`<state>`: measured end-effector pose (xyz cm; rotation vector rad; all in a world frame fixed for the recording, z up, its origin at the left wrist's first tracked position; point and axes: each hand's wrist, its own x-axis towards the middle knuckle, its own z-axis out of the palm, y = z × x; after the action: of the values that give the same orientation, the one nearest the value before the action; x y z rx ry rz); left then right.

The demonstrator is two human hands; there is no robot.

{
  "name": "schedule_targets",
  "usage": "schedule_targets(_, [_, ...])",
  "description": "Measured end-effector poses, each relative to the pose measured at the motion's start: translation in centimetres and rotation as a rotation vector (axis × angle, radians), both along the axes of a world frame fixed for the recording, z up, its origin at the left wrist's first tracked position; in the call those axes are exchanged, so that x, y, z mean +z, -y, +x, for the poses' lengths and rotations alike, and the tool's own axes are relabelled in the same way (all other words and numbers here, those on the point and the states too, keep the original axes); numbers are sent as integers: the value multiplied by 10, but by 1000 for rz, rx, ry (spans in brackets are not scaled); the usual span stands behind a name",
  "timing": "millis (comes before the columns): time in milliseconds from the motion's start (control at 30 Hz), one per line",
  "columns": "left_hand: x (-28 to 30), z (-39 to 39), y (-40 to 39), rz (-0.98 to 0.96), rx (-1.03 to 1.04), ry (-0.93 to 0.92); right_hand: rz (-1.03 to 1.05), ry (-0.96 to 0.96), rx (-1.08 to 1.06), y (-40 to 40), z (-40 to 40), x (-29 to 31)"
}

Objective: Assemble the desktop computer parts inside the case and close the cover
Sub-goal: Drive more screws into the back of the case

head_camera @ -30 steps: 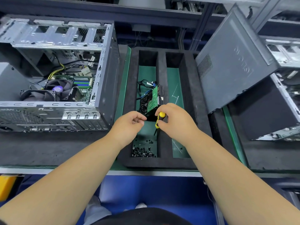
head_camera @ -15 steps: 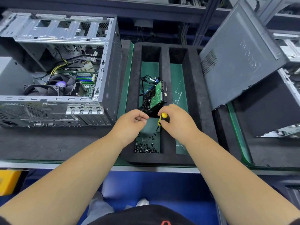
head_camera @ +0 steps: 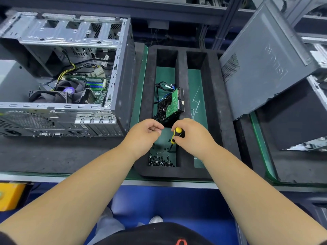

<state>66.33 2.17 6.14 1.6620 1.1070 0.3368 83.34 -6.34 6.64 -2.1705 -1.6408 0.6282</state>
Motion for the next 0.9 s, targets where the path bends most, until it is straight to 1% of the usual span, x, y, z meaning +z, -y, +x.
schedule_targets(133, [-1,0,-1,-7,-12,-19,48,-28,-22,0,5,8])
schedule_targets(267, [-2,4,-3,-25,-6,-41,116,-103,-86,0,12,29])
schedule_targets(333, [-3,7,-3,-65,1,-50,170,-159,-132,1,14,43])
schedule_targets(433, [-2,15,-2,-239,70,28,276,-255,-184,6,19,65])
schedule_targets(567, [10,29,-2,-505,242,106,376,-343,-231,14,24,90])
schedule_targets(633, [17,32,-2,-656,314,196,407,-380,-239,17,26,101])
schedule_targets(700, [24,34,-2,-773,333,316,419,-405,-243,20,28,108])
schedule_targets(767, [30,36,-2,-822,339,384,434,-403,-256,22,30,114])
schedule_targets(900, [41,39,-2,-835,340,463,490,-418,-267,26,32,124])
